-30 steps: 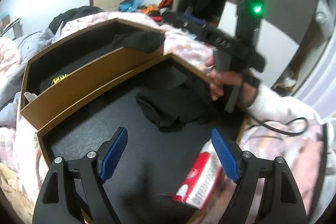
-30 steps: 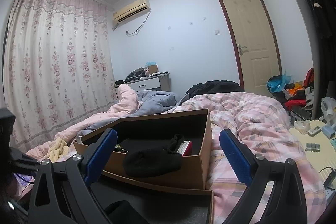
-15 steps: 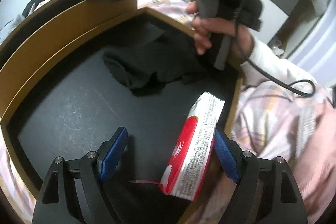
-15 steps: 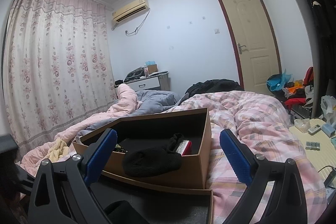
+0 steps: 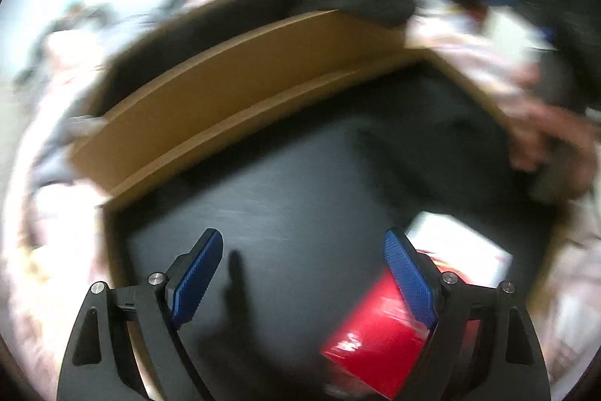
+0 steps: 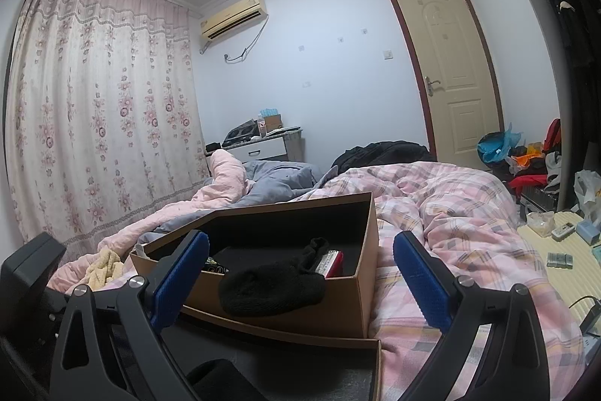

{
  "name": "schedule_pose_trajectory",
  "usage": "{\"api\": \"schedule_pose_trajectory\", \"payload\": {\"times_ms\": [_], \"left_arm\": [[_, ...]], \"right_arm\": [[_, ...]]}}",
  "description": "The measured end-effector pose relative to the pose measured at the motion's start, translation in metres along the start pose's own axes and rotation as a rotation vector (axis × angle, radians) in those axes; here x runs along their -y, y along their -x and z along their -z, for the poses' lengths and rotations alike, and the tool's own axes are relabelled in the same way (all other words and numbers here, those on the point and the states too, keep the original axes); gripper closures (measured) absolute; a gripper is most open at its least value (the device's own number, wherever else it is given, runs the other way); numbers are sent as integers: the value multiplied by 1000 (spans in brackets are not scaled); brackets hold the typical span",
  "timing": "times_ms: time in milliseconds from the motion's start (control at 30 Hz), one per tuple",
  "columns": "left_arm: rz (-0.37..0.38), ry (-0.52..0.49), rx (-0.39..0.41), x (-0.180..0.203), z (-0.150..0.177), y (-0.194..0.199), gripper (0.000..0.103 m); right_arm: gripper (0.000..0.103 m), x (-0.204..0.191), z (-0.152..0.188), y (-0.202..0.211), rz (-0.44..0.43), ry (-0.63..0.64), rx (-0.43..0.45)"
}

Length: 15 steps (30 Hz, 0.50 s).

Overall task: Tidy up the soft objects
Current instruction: 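Lift the red-and-white box up with the left gripper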

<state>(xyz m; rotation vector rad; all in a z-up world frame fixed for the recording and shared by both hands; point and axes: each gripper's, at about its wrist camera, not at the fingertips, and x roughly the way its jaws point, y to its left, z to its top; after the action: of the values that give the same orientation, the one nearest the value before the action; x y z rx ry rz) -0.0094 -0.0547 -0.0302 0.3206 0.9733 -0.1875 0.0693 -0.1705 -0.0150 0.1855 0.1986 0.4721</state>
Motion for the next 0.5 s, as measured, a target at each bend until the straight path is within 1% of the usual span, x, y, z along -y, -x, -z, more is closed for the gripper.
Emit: {"api": "schedule_pose_trajectory", "payload": {"times_ms": [33, 67, 133, 167, 233, 367, 400, 467, 500], "left_arm": [[-87, 12, -6, -2, -1, -5, 17], [-96, 22, 0, -3, -1, -7, 18], [-65, 31, 14, -6, -2, -1, 18], [-46, 27, 34, -6, -1, 6, 18], [9, -6, 59, -5, 2, 20, 18], [206, -133, 119, 10, 10, 52, 18], [243, -168, 126, 19, 13, 57, 18], [304, -254, 128, 33, 22, 65, 18], [318, -289, 125, 38, 26, 65, 18]], "right_arm": [[5, 0, 0, 0, 1, 0, 1], [5, 0, 0, 0, 1, 0, 1], [5, 0, 0, -1, -2, -2, 0], [5, 0, 1, -1, 1, -2, 1], [5, 0, 1, -1, -1, -3, 3], [5, 0, 1, 0, -1, -6, 3], [5, 1, 1, 0, -2, -6, 2], [5, 1, 2, 1, -1, -5, 3], [5, 1, 1, 0, -1, -5, 3]]}}
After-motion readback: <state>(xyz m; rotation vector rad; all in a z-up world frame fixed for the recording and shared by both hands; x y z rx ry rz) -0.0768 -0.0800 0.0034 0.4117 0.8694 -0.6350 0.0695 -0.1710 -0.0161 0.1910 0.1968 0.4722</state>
